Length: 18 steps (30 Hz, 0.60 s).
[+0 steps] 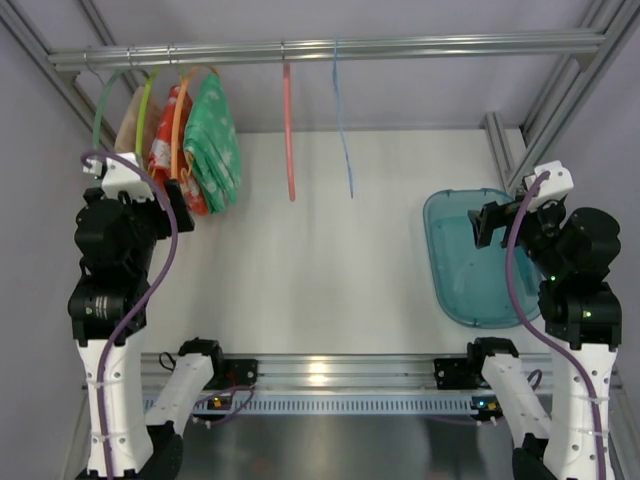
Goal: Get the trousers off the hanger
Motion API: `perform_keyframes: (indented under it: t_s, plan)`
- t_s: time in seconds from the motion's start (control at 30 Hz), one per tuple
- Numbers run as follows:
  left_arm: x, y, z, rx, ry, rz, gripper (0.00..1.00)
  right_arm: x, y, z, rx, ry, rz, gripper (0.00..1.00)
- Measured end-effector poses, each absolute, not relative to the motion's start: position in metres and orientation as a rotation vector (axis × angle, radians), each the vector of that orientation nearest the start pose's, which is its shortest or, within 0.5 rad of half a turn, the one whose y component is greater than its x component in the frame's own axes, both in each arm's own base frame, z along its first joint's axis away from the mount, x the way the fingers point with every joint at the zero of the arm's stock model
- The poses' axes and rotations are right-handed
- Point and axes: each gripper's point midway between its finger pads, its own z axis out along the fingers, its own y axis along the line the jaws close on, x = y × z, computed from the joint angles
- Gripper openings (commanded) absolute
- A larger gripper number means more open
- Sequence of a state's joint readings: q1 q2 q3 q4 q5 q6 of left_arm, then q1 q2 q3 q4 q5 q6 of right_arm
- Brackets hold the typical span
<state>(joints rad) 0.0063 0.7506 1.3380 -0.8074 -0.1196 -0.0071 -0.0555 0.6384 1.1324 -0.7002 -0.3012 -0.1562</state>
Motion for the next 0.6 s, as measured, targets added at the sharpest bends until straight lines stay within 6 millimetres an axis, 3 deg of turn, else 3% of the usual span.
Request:
perform_keyframes:
  t_s: [0.1, 0.2, 0.37, 0.6]
  plan:
    - [0.238, 0.028, 0.399, -0.151, 1.781, 0.113, 0.99, 0.230, 0.035, 0.347, -0.313, 1.754, 0.128, 1.00]
    - [0.246, 0.025, 0.420, -0.158, 1.753, 0.086, 0.91, 0.235, 0.036, 0.342, -0.317, 1.776, 0.140, 0.99]
    - [0.262, 0.023, 0.458, -0.186, 1.696, 0.052, 0.91, 0.238, 0.038, 0.338, -0.323, 1.792, 0.155, 0.99]
    - [0.310, 0.014, 0.473, -0.171, 1.725, -0.017, 0.89, 0.238, 0.040, 0.337, -0.330, 1.794, 0.173, 1.00]
